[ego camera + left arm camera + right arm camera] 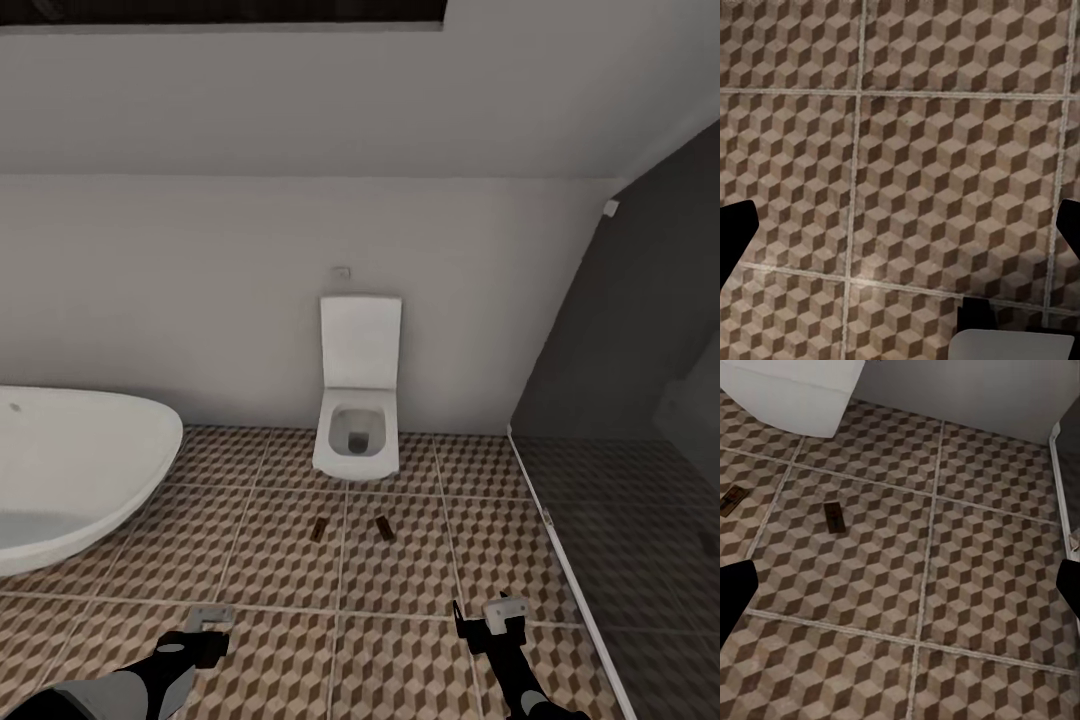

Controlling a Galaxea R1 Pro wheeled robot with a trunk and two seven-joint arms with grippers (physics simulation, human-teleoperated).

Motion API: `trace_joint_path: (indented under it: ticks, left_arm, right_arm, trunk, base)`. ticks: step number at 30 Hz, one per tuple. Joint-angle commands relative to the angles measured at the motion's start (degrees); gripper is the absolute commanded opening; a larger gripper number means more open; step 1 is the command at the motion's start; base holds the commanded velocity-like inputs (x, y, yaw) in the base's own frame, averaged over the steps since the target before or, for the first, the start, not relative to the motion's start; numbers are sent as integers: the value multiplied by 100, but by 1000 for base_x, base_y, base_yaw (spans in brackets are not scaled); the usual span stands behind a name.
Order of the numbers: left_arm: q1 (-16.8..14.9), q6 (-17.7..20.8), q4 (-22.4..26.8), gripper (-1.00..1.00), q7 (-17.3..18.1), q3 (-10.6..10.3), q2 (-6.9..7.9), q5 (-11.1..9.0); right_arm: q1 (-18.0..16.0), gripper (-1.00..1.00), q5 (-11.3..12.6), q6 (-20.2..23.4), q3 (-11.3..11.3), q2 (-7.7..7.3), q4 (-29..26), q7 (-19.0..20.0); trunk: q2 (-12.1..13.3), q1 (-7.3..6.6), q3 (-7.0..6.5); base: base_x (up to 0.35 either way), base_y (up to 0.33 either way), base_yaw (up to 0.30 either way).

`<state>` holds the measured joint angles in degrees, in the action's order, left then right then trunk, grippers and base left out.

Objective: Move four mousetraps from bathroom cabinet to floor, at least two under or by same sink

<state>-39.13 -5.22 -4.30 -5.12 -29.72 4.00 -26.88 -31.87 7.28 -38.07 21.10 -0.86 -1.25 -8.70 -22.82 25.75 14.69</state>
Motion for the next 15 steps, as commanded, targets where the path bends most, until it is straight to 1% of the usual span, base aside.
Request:
trace_joint_path:
  ticks: [1,15]
  left_arm:
    - [-7,-28,-18,100,2,-49,-4,-45]
    - [-7,-29,-18,100,2,-46,-4,-45]
  right_arm:
    - [-4,100,55,-13,52,1,2,-9]
    - [-4,100,55,-14,52,6,2,-9]
  trunk:
    - [-10,3,1]
    - [-10,3,-118]
  base:
    - [0,0,0]
    - [0,0,0]
